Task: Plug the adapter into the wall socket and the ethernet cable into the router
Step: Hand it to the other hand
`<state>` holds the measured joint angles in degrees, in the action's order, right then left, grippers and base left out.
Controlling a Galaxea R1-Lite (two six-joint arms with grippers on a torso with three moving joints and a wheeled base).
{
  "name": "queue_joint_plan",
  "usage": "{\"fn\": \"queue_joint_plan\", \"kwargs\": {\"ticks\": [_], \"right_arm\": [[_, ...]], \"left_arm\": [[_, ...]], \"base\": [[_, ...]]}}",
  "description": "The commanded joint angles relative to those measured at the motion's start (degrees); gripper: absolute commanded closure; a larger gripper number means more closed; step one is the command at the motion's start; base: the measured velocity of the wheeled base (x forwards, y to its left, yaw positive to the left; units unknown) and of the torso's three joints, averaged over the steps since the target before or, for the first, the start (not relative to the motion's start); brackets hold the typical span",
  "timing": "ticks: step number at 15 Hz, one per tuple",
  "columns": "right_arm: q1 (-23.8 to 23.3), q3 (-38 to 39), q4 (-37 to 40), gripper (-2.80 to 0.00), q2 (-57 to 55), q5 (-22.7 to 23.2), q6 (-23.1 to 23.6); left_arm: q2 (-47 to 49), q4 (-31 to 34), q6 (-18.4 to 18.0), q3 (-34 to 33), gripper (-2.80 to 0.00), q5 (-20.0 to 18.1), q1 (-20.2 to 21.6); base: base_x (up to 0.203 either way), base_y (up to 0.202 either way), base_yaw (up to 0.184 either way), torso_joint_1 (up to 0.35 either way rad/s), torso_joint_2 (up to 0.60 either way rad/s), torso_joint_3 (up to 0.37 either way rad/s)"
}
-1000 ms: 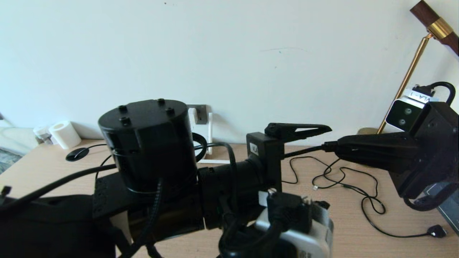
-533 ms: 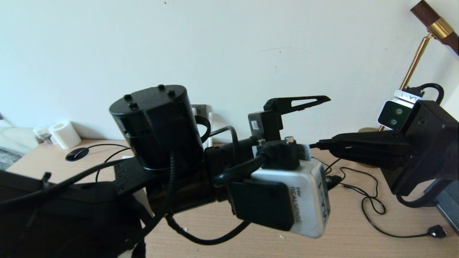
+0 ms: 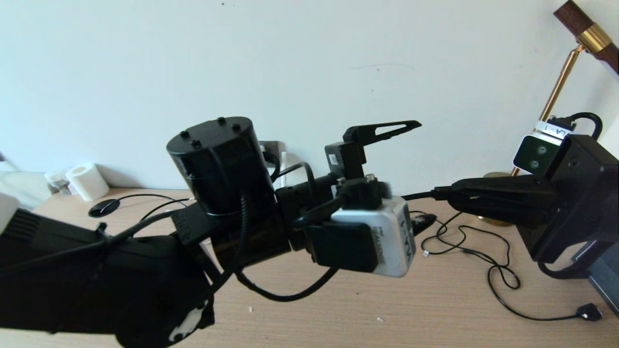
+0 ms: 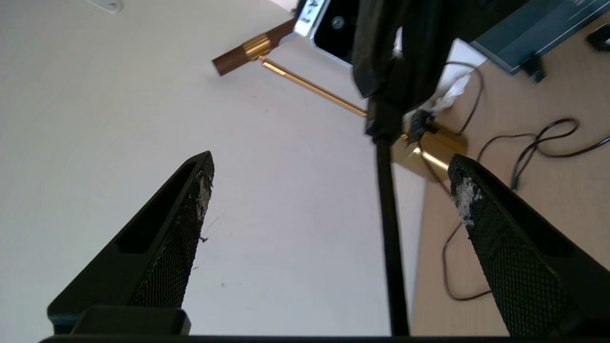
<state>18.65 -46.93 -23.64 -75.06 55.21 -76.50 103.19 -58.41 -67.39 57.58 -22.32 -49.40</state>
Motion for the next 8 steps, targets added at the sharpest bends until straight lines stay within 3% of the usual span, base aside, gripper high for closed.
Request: {"fn": "queue_joint_plan", "kwargs": {"ticks": [1, 8], "right_arm": [[0.0, -0.3, -0.2, 0.0, -0.4, 0.3, -0.4], [-0.1, -0.5, -0.2, 0.0, -1.0, 0.2, -0.6]], "left_arm": [[0.0, -0.3, -0.5, -0.4, -2.8, -0.1, 0.1], [-1.5, -0.4, -0.4, -1.3, -2.8, -0.4, -0.9]], "base": [[0.0, 0.0, 0.0, 0.0, 0.0, 0.0], [0.0, 0.0, 0.0, 0.0, 0.0, 0.0]]}}
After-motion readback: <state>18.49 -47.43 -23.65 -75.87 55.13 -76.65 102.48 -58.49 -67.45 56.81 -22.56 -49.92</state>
